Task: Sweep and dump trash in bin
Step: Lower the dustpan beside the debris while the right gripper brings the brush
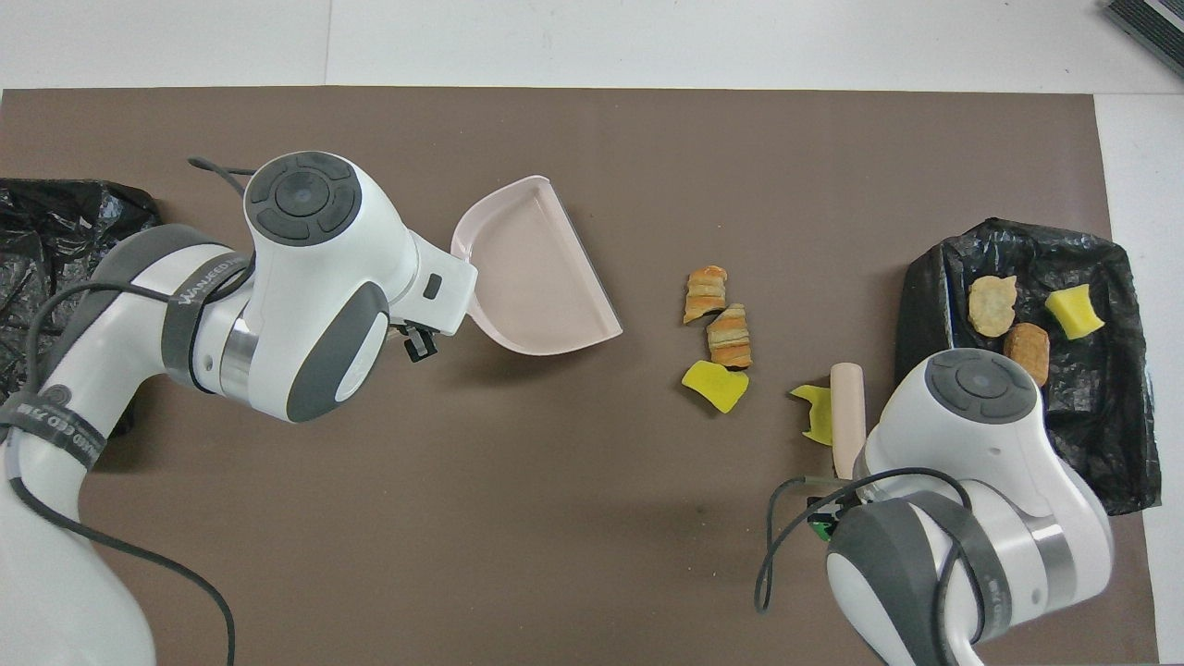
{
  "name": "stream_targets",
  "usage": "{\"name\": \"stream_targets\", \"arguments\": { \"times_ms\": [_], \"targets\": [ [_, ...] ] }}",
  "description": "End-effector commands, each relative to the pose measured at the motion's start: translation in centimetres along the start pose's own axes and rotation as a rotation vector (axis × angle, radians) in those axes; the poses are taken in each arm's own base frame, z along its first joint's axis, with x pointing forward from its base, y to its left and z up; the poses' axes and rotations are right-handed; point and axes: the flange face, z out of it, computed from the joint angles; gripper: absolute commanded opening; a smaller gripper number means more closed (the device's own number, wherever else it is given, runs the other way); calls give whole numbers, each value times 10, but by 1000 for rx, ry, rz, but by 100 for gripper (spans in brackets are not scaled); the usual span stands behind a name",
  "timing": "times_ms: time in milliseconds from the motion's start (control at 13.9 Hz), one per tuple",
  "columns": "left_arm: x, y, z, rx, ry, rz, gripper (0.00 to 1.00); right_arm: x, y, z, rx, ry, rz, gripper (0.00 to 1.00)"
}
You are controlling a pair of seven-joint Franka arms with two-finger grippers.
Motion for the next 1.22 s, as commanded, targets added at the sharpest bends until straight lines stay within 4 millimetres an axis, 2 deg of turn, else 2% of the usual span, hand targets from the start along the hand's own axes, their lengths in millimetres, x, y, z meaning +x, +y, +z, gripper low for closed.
{"name": "stream_targets", "arguments": {
  "times_ms": [0, 215, 287, 430, 574, 717, 932, 1004, 1148],
  "targets": [
    [10, 25, 6, 17, -39, 68, 0, 10, -20, -16, 123, -17, -23, 0],
    [21, 37, 15, 9, -47, 61, 0, 11, -59, -35, 159, -17, -53, 0],
    [23, 39, 16, 11, -46, 54, 0, 12, -65, -44, 135, -21, -31, 0],
    [28, 48, 22, 18, -43, 67, 0, 10, -58, -64, 43, 43, 11, 0],
    [27, 54, 33, 42, -29, 81, 0, -2, -45, -76, -49, 66, 1, 0],
    [26, 53, 32, 69, -45, 98, 0, -13, -32, -73, -167, 78, -17, 0],
    [27, 51, 32, 86, -50, 111, 0, -20, -13, -41, -158, 108, -74, 0],
    [26, 52, 32, 85, -49, 108, 0, -18, -10, -29, -154, 99, -67, 0],
    [28, 56, 34, 85, -50, 114, 0, -9, -19, -7, -146, 64, -60, 0]
  ]
}}
